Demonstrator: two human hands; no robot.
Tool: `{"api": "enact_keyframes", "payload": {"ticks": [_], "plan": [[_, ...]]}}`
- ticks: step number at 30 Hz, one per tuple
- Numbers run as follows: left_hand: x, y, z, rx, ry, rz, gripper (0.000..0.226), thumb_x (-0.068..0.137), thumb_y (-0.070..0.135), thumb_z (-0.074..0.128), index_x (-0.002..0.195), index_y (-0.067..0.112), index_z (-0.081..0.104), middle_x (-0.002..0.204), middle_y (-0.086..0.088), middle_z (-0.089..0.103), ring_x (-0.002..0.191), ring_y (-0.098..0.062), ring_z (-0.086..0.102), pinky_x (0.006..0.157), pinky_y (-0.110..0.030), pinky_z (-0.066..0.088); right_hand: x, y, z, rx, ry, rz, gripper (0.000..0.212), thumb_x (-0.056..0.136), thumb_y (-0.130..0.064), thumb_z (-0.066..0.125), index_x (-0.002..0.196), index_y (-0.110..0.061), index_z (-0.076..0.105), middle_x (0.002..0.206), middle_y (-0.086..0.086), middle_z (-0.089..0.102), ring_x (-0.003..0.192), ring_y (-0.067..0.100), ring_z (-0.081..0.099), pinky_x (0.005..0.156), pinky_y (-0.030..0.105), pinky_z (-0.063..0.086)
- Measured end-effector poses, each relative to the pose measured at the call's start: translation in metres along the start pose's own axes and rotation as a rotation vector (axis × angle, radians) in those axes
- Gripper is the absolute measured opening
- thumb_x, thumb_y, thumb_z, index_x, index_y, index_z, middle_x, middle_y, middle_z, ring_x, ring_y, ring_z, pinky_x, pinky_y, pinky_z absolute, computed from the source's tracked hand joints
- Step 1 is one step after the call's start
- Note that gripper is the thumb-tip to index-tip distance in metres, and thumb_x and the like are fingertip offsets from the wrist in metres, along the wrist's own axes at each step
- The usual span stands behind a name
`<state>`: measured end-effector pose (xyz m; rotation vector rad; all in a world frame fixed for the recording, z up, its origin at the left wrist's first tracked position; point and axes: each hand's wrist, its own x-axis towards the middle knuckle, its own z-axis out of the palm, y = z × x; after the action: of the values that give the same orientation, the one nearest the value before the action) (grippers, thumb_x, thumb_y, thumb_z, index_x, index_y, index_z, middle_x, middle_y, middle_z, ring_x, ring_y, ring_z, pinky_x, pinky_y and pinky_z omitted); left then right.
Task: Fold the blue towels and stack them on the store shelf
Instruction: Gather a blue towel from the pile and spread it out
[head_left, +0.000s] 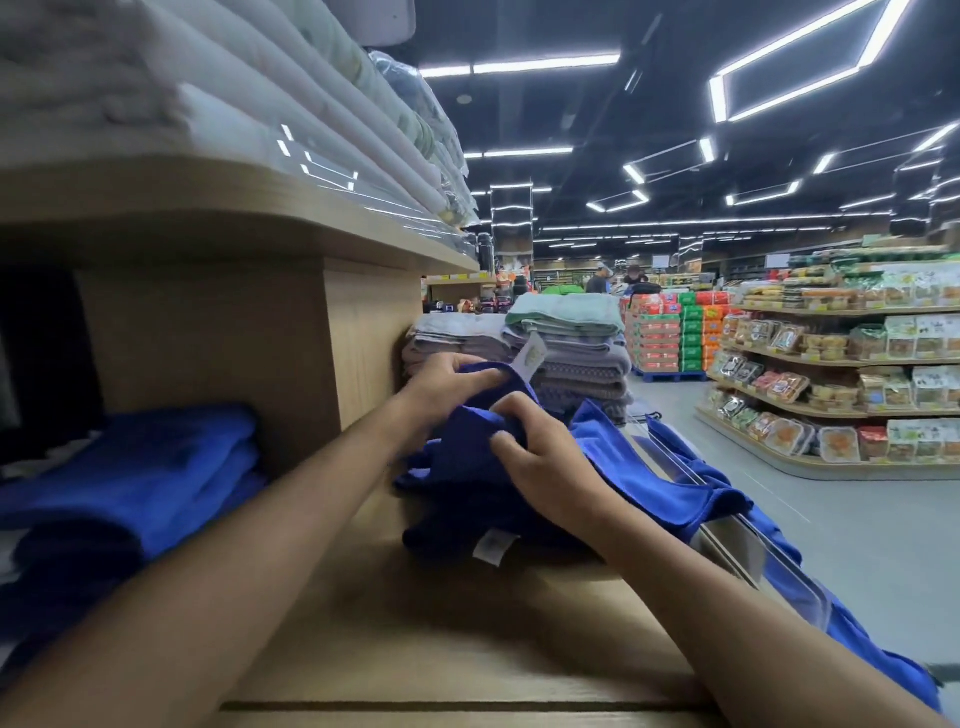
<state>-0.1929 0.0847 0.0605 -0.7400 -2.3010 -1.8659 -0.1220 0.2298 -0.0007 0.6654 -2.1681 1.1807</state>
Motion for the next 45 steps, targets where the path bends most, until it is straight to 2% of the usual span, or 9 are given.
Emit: {"api": "enact_keyframes", "payload": {"ticks": [5, 9, 15, 18, 23, 29, 35, 40, 45], "plan": [[-0.055, -0.011, -0.003, -0.218, -0.018, -0.088, 0.03, 0.106, 0.018, 0.044, 0.093, 0.005, 0.068, 0.085, -0.016, 0.066, 0.072, -0.023, 0.06, 0.062, -0.031, 0.046, 0.002, 0.007, 0.002, -0.051, 0.127, -0.047, 0.026, 0.095, -0.025, 0.067, 0.083, -0.041, 0.051, 0.074, -0.025, 0.06, 0.072, -0.005, 0.056, 0.061, 0.008, 0.038], [-0.065, -0.012, -0.003, -0.231, -0.075, -0.081, 0.036, 0.108, 0.029, 0.039, 0.107, 0.002, 0.064, 0.098, -0.025, 0.06, 0.085, -0.033, 0.056, 0.076, -0.038, 0.042, 0.003, 0.014, 0.002, -0.101, 0.183, -0.078, 0.027, 0.09, -0.03, 0.074, 0.08, -0.047, 0.056, 0.074, -0.021, 0.061, 0.066, 0.001, 0.056, 0.058, 0.013, 0.038], [-0.068, -0.02, -0.009, -0.166, -0.029, -0.04, 0.042, 0.089, 0.046, 0.063, 0.099, 0.009, 0.078, 0.1, -0.019, 0.076, 0.088, -0.028, 0.071, 0.076, -0.036, 0.057, 0.003, 0.015, 0.0, -0.196, 0.207, -0.159, 0.012, 0.079, -0.046, 0.077, 0.082, -0.04, 0.067, 0.099, -0.023, 0.05, 0.085, 0.0, 0.055, 0.07, 0.008, 0.042], [-0.067, -0.019, -0.014, -0.207, -0.06, -0.07, 0.041, 0.094, 0.049, 0.061, 0.084, 0.014, 0.08, 0.087, -0.012, 0.076, 0.082, -0.024, 0.072, 0.072, -0.032, 0.057, 0.005, 0.018, -0.003, -0.2, 0.215, -0.126, 0.021, 0.078, -0.037, 0.084, 0.074, -0.044, 0.065, 0.106, -0.024, 0.051, 0.084, -0.003, 0.053, 0.069, 0.008, 0.041], [-0.076, -0.014, -0.02, -0.007, -0.157, 0.056, 0.032, 0.093, 0.045, 0.064, 0.106, 0.019, 0.077, 0.105, -0.018, 0.074, 0.104, -0.042, 0.067, 0.094, -0.058, 0.052, 0.004, 0.019, -0.005, -0.184, 0.219, -0.117, 0.02, 0.078, -0.031, 0.087, 0.077, -0.04, 0.069, 0.107, -0.021, 0.053, 0.082, -0.006, 0.052, 0.067, 0.007, 0.043], [-0.075, -0.016, -0.015, 0.234, -0.013, 0.192, 0.016, 0.101, 0.028, 0.058, 0.101, 0.032, 0.074, 0.092, 0.011, 0.076, 0.088, -0.008, 0.072, 0.079, -0.035, 0.062, 0.004, 0.013, -0.006, -0.227, 0.188, -0.126, 0.018, 0.08, -0.032, 0.085, 0.078, -0.039, 0.069, 0.106, -0.017, 0.059, 0.08, -0.005, 0.055, 0.066, 0.011, 0.045], [-0.069, -0.022, -0.019, 0.228, 0.067, 0.266, 0.027, 0.108, 0.026, 0.045, 0.106, 0.017, 0.07, 0.096, 0.0, 0.075, 0.089, -0.016, 0.07, 0.078, -0.035, 0.057, 0.003, 0.007, -0.022, -0.389, 0.092, 0.053, 0.011, 0.077, -0.04, 0.063, 0.077, -0.031, 0.07, 0.081, -0.015, 0.067, 0.074, 0.005, 0.061, 0.067, 0.035, 0.055], [-0.062, -0.028, -0.032, 0.188, 0.233, 0.331, 0.025, 0.109, 0.026, 0.041, 0.104, 0.026, 0.065, 0.098, 0.006, 0.072, 0.085, 0.002, 0.065, 0.069, -0.01, 0.048, 0.004, -0.007, -0.045, -0.668, -0.023, 0.073, 0.016, 0.08, -0.039, 0.064, 0.082, -0.029, 0.076, 0.081, -0.009, 0.07, 0.081, 0.018, 0.06, 0.069, 0.035, 0.053], [-0.052, -0.033, -0.042, 0.124, 0.409, 0.367, 0.025, 0.108, 0.02, 0.043, 0.112, 0.013, 0.067, 0.099, 0.003, 0.071, 0.082, 0.002, 0.061, 0.07, -0.014, 0.043, 0.017, -0.024, -0.09, -0.885, -0.314, 0.163, 0.022, 0.08, -0.045, 0.069, 0.081, -0.024, 0.075, 0.075, -0.005, 0.069, 0.071, 0.018, 0.062, 0.059, 0.031, 0.047]]}}
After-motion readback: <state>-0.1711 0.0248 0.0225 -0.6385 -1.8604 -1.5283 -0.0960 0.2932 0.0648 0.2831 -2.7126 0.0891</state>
